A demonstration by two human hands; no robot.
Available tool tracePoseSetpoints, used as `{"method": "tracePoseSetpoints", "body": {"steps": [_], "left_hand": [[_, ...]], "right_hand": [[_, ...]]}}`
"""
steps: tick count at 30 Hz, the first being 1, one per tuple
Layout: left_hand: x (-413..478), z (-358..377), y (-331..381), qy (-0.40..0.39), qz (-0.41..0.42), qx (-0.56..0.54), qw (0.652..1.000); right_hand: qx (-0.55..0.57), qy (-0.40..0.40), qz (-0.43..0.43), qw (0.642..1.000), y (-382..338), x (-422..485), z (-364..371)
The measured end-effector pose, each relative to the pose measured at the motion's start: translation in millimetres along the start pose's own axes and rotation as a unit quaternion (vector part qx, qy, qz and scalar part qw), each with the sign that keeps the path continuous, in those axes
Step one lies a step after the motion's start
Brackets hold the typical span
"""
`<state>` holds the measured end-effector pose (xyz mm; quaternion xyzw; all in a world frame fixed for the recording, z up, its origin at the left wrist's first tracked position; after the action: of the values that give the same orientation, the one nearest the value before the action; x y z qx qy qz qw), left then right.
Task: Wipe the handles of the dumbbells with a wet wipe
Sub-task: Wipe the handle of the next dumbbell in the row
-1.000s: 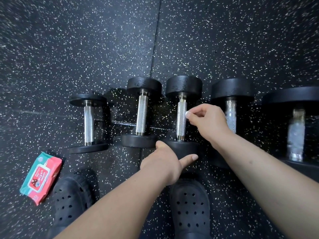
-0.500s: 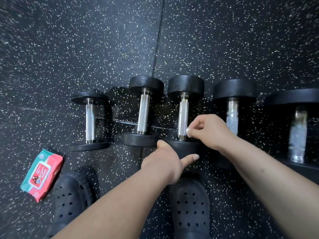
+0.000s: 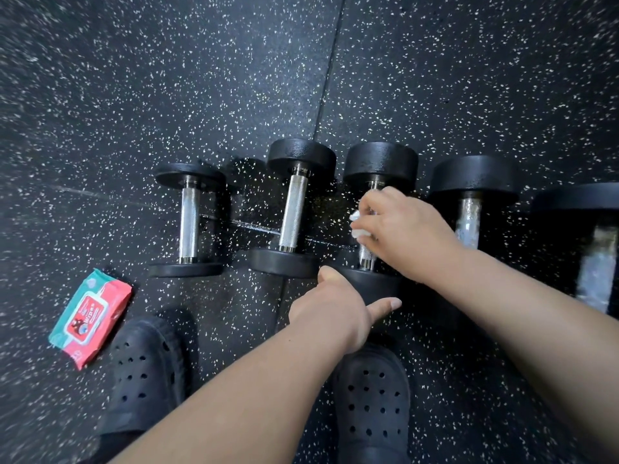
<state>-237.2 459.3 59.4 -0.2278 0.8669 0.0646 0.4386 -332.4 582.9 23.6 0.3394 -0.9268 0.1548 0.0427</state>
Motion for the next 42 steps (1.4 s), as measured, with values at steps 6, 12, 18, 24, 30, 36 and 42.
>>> {"method": "tracePoseSetpoints", "body": {"steps": [6, 12, 18, 24, 30, 36, 42], "left_hand": [[-4, 0, 0, -0.018, 0.067, 0.038, 0.997], [2, 2, -1, -0.002, -0.013, -0.021, 1.000], [2, 3, -1, 0.006, -0.008, -0.030, 0.999], [4, 4, -1, -0.005, -0.012, -0.021, 1.000], [2, 1, -2, -0.003, -0.003, -0.024, 1.000], [3, 4, -2, 0.014, 0.007, -0.028, 0.999], [3, 4, -3, 0.018, 0.012, -0.024, 0.999]], "right_hand": [[-0.071, -0.175, -0.073, 0.979, -11, 4, 19], [-0.099, -0.146, -0.096, 0.980, -5, 20, 11], [-0.007, -0.118, -0.153, 0.981, -11, -5, 8], [0.009, -0.006, -0.061, 0.998, 9, -10, -10], [-0.084, -0.199, 0.028, 0.976, 26, -20, -19], [0.048, -0.195, 0.200, 0.959, 18, -21, -17], [0.258, -0.174, 0.393, 0.865, 13, -27, -11]]}}
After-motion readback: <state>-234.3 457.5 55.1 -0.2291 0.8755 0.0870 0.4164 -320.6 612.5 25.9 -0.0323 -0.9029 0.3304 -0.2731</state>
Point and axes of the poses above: each hand's wrist, its own x-axis towards the middle knuckle, its own z-axis out of the palm, y = z × x, the point moved 2 cm from there along x, towards the middle knuckle, and after that the axes turned 12 degrees about y, right-handed, at the moved point
